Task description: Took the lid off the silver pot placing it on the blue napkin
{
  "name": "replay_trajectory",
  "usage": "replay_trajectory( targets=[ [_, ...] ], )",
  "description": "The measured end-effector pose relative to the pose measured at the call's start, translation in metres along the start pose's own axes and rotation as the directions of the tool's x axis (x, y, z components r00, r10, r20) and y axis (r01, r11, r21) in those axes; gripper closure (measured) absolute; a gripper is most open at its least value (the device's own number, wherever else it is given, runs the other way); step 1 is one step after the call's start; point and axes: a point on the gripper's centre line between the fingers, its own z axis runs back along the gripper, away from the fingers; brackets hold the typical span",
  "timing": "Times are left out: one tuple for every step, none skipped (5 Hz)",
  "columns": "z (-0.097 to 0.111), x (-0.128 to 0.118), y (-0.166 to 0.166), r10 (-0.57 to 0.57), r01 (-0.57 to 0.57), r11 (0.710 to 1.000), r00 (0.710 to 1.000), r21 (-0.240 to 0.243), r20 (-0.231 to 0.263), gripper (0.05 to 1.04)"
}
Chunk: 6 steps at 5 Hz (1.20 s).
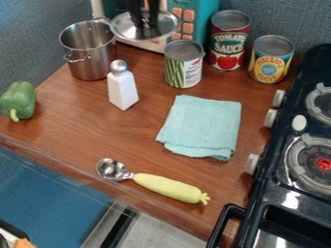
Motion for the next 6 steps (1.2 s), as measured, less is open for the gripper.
replay_trajectory(
  targets=[
    [-0.016,-0.026,-0.025,-0.096,0.097,0.995,0.995,0.032,-0.029,0.802],
    [-0.029,-0.053,-0.041,-0.165,0.167,0.984,0.985,0.06,-0.044,0.802],
    [-0.048,-0.075,-0.053,-0.209,0.216,0.973,0.974,0.084,-0.088,0.802],
    [-0.056,-0.079,-0.054,-0.219,0.227,0.969,0.972,0.099,-0.085,0.802],
    [-0.067,-0.073,-0.054,-0.226,0.232,0.965,0.972,0.119,-0.063,0.802],
    [-0.086,-0.07,-0.053,-0.222,0.231,0.963,0.972,0.137,-0.078,0.802]
  ],
)
